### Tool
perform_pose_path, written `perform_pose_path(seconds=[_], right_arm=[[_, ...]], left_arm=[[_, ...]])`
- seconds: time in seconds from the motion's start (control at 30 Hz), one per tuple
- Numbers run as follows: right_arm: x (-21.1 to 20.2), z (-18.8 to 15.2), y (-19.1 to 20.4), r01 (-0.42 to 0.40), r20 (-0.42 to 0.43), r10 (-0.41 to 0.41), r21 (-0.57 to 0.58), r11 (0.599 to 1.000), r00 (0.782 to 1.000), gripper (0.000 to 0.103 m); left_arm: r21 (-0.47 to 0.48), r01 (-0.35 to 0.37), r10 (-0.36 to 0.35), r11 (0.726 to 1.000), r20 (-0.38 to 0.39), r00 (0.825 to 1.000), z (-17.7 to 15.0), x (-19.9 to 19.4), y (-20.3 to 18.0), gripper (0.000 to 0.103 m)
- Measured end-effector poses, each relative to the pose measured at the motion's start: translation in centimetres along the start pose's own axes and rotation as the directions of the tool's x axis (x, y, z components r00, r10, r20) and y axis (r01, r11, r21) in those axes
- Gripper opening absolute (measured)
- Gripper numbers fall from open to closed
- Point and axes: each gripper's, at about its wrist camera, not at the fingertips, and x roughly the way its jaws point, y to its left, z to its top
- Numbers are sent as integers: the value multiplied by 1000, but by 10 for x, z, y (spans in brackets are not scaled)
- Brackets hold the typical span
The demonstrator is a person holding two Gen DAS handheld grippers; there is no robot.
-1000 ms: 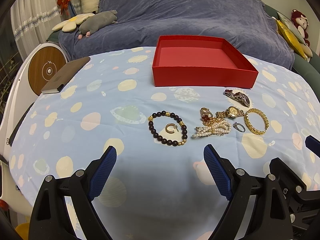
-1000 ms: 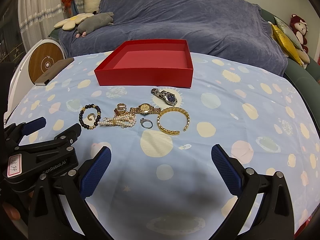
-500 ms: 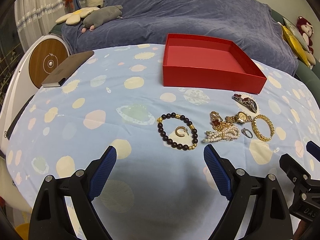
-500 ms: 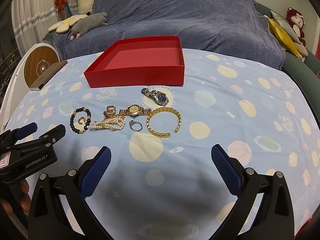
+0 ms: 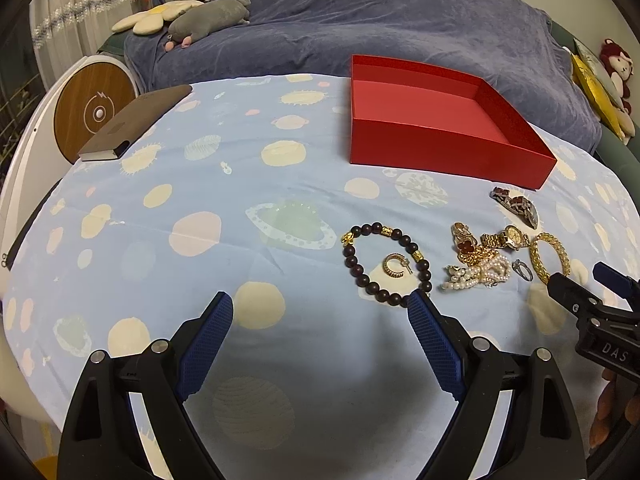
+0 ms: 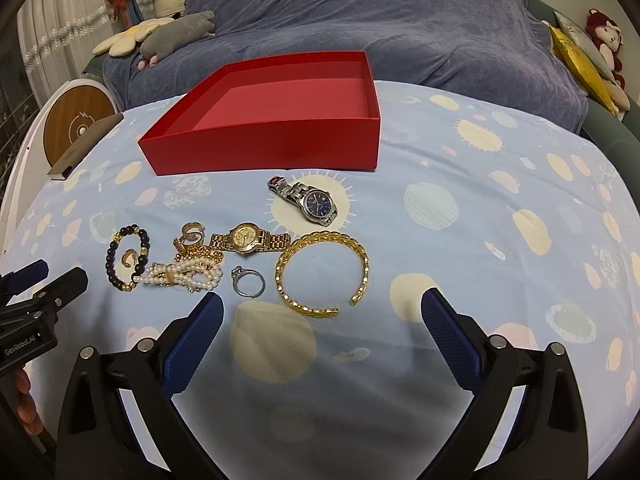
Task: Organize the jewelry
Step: 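Move the right gripper to the gold cuff bangle and close on it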
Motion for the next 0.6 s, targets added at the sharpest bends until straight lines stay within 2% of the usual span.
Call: perform_pose_path(seconds=[0.23, 0.3, 0.33, 0.6], right_arm=[[19, 8, -3, -3, -32, 3, 0, 1000, 999, 93], [24, 8, -2, -11, -49, 11, -3, 1000, 999, 83], [24, 8, 0, -3, -42, 3, -16, 1000, 999, 83], [23, 10, 0, 8, -34, -10, -42, 999, 999, 55]], left_arm=[[-1, 15, -15, 1000, -7, 1000, 0, 6, 6, 86], [-9, 20, -20, 1000, -11, 1000, -1, 7, 7, 86], [-9, 21, -22, 1000, -13, 1000, -1, 8, 8, 86], [4, 32, -32, 999, -20, 999, -3, 13, 5, 86]])
